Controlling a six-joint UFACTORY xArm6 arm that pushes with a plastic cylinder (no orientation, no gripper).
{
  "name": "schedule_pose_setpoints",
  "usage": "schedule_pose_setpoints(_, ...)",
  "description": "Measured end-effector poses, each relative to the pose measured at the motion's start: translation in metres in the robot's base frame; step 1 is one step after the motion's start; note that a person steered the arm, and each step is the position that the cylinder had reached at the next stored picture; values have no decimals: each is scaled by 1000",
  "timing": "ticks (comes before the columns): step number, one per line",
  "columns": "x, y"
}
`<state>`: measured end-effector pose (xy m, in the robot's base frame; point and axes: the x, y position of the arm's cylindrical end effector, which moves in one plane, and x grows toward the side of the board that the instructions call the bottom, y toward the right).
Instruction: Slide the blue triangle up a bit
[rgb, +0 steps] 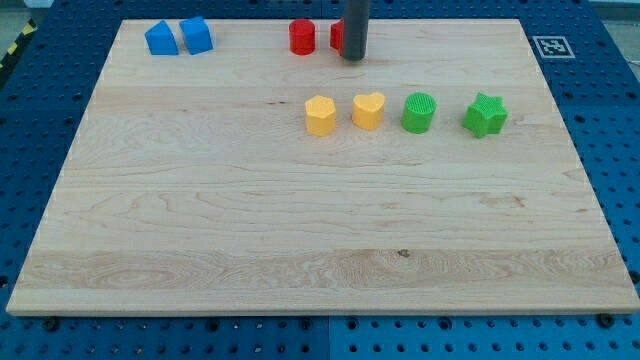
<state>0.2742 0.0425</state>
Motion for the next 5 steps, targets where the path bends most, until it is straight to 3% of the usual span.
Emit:
schedule_pose_setpoints(2,17,-55)
schedule_pose_setpoints(5,17,-242)
